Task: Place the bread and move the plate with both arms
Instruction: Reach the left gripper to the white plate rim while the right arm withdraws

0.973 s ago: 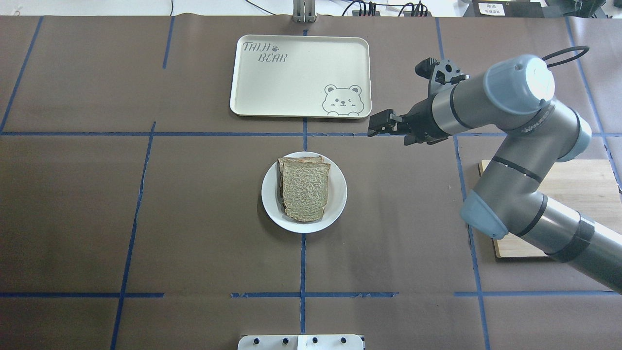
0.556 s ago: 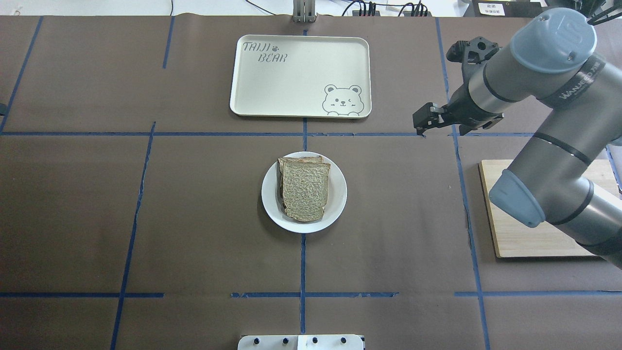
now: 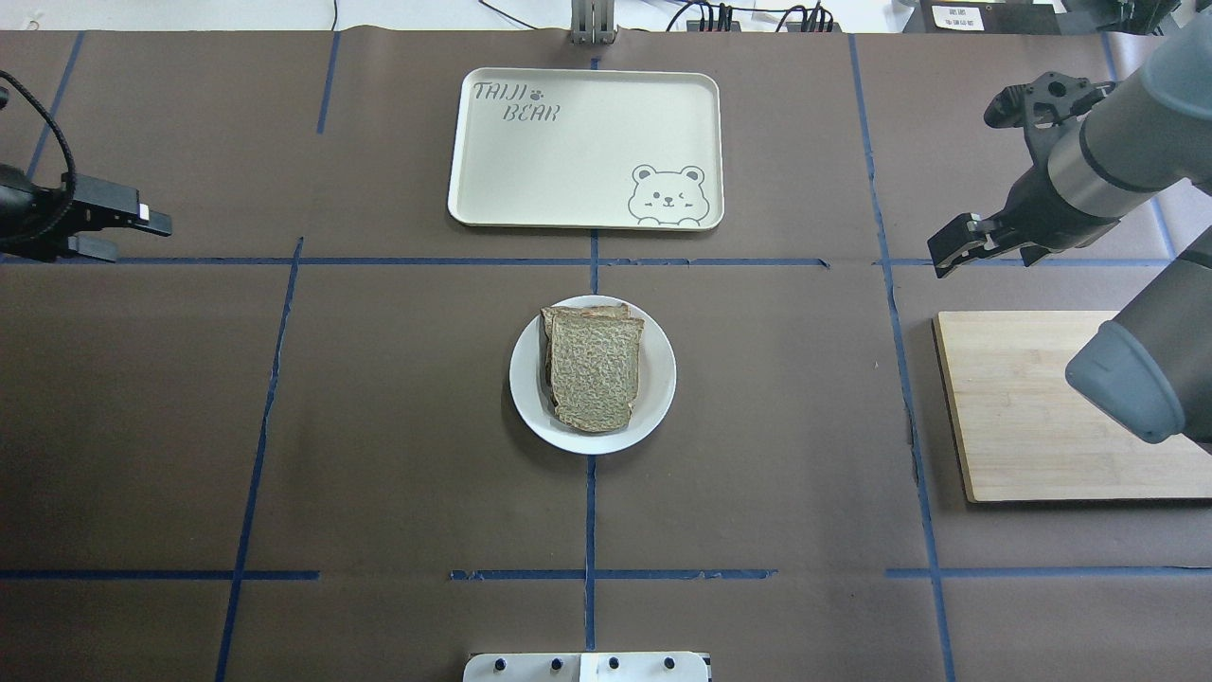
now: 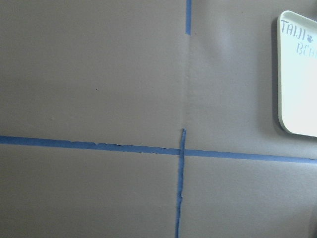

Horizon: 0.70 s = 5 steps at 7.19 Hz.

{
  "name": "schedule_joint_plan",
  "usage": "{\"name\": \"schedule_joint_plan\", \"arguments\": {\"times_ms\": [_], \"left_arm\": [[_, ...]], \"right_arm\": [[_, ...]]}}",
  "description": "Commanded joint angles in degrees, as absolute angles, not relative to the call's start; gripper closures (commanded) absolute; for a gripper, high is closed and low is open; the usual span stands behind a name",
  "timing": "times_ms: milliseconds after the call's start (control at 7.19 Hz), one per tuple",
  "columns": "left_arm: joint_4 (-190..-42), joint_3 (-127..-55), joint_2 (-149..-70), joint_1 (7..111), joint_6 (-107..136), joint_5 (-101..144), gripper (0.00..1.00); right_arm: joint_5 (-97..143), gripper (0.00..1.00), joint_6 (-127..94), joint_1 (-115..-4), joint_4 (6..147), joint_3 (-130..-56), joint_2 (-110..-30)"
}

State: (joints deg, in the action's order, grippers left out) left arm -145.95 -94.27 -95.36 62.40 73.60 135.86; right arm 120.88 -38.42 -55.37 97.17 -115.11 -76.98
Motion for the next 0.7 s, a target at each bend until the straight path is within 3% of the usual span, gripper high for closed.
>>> {"name": "schedule_joint_plan", "arguments": {"times_ms": [0,139,278,556], "left_arm": [[-161.91,-91.24,-96.33,52.44,90.54,124.17,0.00],[-166.59,-91.14,-96.42,48.64,95.92,119.14,0.00],[-168.29,-91.23,-96.94,47.56,98.85,118.40,0.08],[-168.58,-91.06,-99.47,44.84,101.94,116.82,0.33]], "right_arm": [[122.87,0.00,-36.83,-57.21,97.12,-115.22,-78.22],[123.22,0.00,-36.65,-57.65,97.21,-115.14,-78.31],[124.18,0.00,-36.65,-58.18,97.21,-115.14,-78.48],[127.60,0.00,-36.48,-60.11,97.12,-115.14,-79.45]]}}
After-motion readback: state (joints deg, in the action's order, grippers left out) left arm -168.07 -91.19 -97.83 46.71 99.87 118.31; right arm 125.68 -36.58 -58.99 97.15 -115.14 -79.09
